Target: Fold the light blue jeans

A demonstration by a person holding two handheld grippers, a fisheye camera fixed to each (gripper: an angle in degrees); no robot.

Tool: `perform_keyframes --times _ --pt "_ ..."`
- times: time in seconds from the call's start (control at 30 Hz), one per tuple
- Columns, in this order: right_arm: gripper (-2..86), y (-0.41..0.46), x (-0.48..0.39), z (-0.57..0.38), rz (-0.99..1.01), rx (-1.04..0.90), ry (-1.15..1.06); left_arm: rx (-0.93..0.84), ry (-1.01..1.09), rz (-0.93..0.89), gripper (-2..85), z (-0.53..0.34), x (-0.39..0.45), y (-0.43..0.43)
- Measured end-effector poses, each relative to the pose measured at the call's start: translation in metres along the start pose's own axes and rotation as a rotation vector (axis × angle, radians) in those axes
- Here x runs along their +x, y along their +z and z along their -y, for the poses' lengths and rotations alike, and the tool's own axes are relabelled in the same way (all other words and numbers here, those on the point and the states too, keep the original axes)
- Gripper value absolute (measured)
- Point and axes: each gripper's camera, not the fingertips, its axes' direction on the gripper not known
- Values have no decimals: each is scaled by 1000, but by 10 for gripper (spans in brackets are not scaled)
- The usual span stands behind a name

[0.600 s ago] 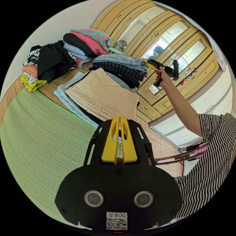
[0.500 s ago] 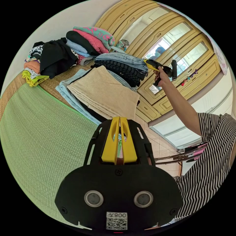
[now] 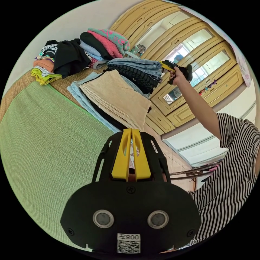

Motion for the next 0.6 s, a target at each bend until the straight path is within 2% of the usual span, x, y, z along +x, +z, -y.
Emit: perform_keyframes --times 0.27,0.6 --pt "24 -68 -40 -16 357 149 -32 114 -2 27 4 34 51 -64" --pt "19 -192 -128 -47 534 280 -285 321 172 43 44 140 160 -151"
